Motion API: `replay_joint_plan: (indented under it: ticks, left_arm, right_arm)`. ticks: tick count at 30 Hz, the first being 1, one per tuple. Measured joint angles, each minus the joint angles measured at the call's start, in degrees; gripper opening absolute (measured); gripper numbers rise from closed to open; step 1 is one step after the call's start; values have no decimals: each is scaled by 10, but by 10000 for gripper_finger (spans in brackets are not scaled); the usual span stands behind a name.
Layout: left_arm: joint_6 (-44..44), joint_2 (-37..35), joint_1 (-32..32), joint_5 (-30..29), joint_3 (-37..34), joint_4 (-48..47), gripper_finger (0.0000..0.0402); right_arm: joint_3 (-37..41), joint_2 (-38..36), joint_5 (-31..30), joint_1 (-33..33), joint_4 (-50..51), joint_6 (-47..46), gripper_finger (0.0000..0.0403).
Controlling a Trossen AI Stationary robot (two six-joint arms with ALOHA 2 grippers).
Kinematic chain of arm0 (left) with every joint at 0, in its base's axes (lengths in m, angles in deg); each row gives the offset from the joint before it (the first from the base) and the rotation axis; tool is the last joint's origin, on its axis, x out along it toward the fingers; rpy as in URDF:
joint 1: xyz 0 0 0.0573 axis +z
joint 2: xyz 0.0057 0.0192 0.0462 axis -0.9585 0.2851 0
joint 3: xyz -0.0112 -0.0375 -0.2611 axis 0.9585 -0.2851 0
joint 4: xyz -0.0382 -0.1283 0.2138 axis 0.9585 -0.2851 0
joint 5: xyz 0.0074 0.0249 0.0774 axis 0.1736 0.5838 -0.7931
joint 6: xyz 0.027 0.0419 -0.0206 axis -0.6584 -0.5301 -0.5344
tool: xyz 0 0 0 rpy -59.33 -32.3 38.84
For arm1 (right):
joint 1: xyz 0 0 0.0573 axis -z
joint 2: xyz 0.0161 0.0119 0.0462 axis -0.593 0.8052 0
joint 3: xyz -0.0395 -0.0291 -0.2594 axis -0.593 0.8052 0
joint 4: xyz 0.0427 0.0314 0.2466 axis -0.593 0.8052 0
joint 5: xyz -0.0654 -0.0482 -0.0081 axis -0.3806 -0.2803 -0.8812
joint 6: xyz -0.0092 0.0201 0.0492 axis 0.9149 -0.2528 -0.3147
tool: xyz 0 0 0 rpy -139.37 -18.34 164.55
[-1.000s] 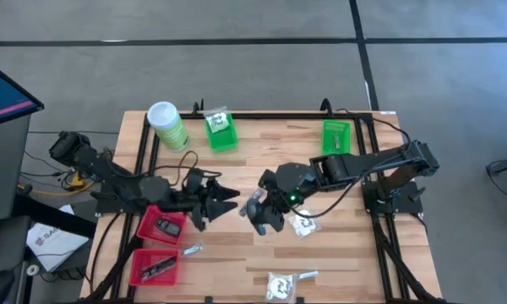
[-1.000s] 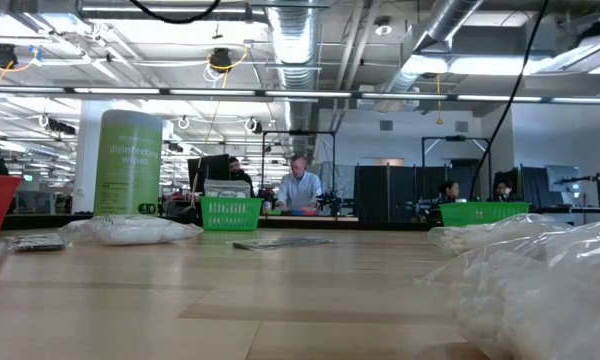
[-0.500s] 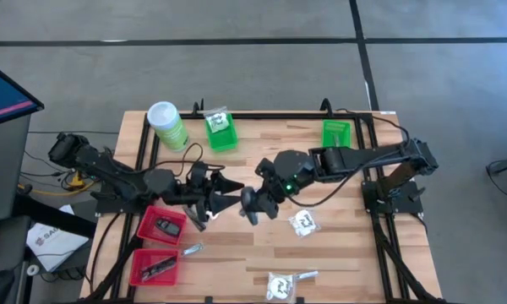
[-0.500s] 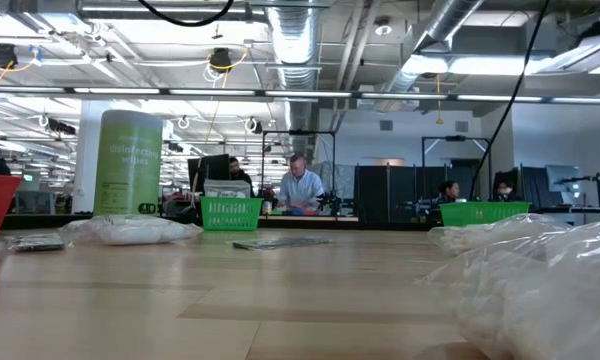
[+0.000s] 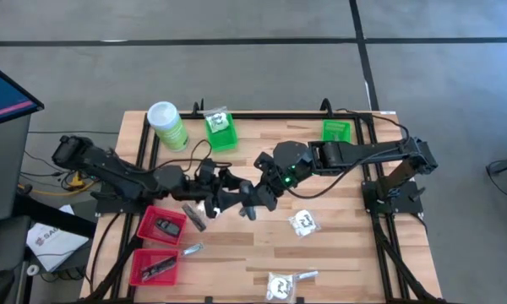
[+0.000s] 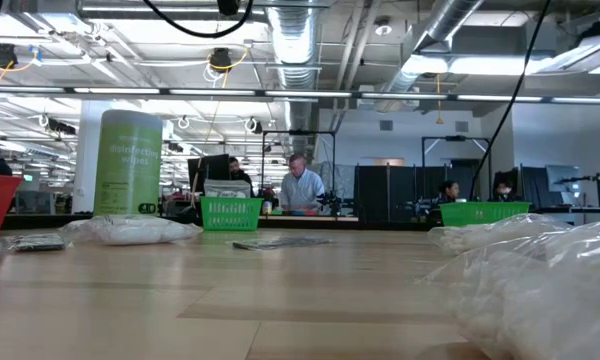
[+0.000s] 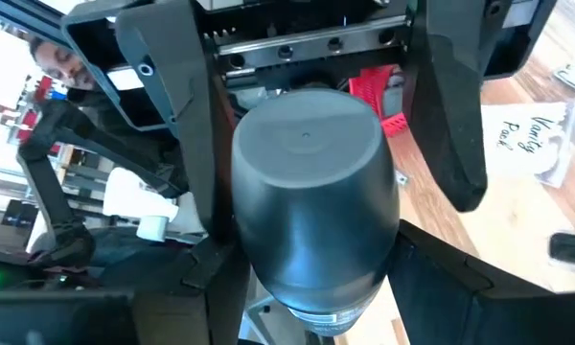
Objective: Pick & Place Travel size toiletries
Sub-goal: Put the black deodorant into the top red basket
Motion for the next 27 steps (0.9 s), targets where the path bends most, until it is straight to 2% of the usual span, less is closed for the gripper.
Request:
replay_joint_plan:
  ticks: [14,27]
  left_arm:
    - [0,6,14,7,1,23,282]
    - [0,5,14,7,1,28,185]
  right_arm:
    - [0,0,-8,0,-2,-2,199]
    - [0,0,-12,8,-3,-3,199]
